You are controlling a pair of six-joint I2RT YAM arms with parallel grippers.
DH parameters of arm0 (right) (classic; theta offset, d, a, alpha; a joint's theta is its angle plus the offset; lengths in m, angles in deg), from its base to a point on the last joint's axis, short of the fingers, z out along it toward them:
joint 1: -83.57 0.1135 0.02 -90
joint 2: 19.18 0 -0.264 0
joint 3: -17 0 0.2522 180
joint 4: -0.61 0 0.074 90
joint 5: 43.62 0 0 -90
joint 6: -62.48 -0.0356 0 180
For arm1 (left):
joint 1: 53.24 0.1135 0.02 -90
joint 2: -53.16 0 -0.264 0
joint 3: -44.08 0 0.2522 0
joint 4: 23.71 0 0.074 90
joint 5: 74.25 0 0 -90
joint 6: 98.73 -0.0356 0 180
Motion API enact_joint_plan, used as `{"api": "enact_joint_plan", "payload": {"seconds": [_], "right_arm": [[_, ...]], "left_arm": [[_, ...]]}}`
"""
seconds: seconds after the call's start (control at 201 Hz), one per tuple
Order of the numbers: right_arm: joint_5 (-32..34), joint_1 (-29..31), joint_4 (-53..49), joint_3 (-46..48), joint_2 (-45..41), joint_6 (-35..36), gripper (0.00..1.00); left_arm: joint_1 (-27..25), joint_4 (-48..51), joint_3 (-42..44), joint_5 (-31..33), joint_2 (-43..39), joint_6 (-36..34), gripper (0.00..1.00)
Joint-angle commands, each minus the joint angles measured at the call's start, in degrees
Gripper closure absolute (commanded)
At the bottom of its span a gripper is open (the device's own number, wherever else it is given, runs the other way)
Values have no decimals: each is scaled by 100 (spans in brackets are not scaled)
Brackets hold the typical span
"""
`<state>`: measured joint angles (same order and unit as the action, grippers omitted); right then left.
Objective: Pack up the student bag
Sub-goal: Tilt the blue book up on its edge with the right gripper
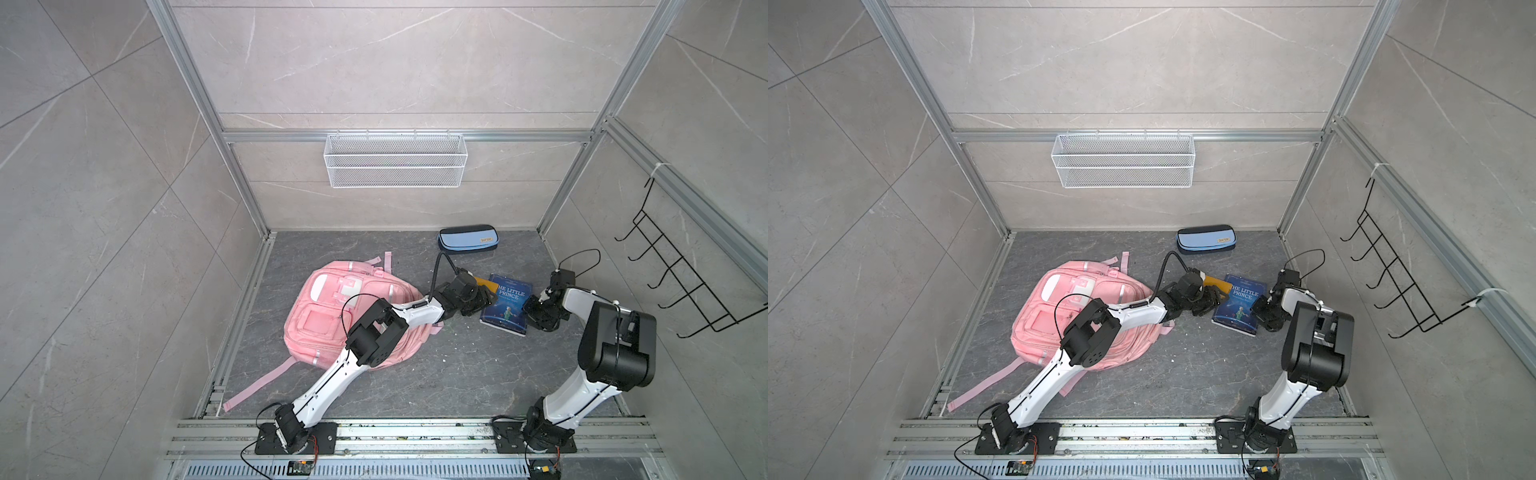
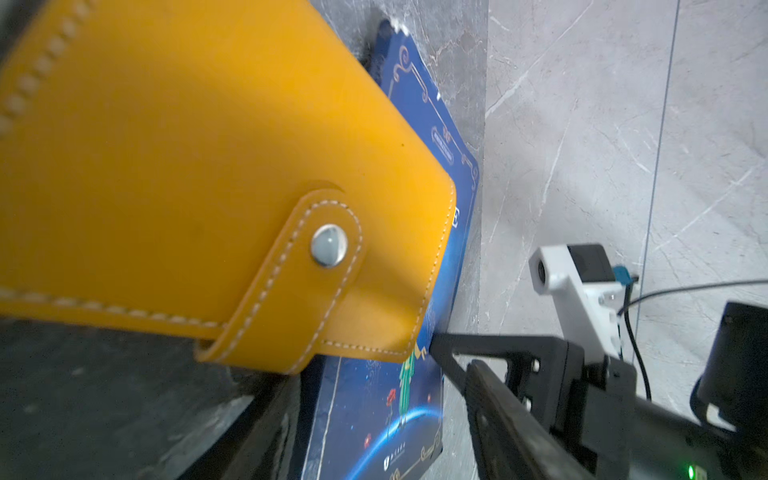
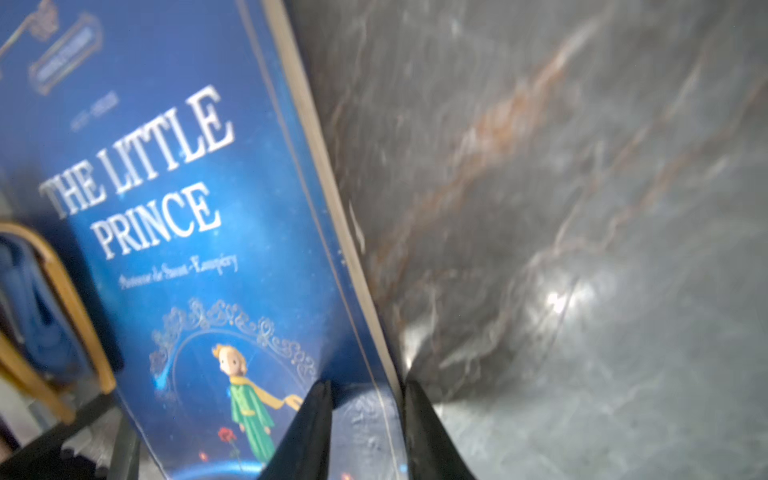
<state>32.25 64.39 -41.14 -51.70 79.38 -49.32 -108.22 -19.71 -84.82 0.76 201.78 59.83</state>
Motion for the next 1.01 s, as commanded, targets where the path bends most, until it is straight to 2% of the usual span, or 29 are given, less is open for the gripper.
{"api": "enact_joint_plan", "payload": {"seconds": [0.0, 0.135, 0.264, 0.394, 0.453, 0.638, 0.742, 0.867, 0.907, 0.932, 0.951, 1.001], "right_arm": [[-793, 251, -547, 756, 232, -214, 71], [-966, 439, -452, 948, 6, -383, 71], [-1068, 479, -436, 1099, -146, -439, 73], [-1234, 805, -312, 1465, -324, -644, 73], [-1104, 952, -344, 1600, -572, -693, 75], [-1228, 986, -428, 1919, -1028, -836, 76], [-1250, 1010, -427, 1986, -1152, -909, 76], [-1261, 1012, -524, 1901, -1345, -923, 76], [-1264, 1027, -625, 1825, -1436, -864, 75], [-1245, 1036, -714, 1776, -1518, -810, 74], [-1222, 1040, -788, 1709, -1624, -757, 73], [-1162, 1048, -964, 1604, -1925, -625, 69]], "left_arm": [[-234, 940, 424, -439, -251, -193, 35], [-240, 992, 1411, -553, -866, -160, 38], [-250, 944, 1973, -604, -1346, -305, 44], [-200, 942, 2083, -701, -1698, -546, 45], [-197, 808, 2068, -792, -1737, -631, 46], [-247, 124, 2002, -1108, -1937, -1163, 48], [-235, 262, 2023, -1110, -2091, -1305, 50], [-167, 266, 2345, -976, -2387, -1316, 62], [-127, 272, 2465, -948, -2502, -1324, 75], [-105, 292, 2542, -943, -2582, -1346, 91], [-85, 306, 2612, -949, -2646, -1364, 99], [-20, 325, 2796, -970, -2827, -1416, 100]]}}
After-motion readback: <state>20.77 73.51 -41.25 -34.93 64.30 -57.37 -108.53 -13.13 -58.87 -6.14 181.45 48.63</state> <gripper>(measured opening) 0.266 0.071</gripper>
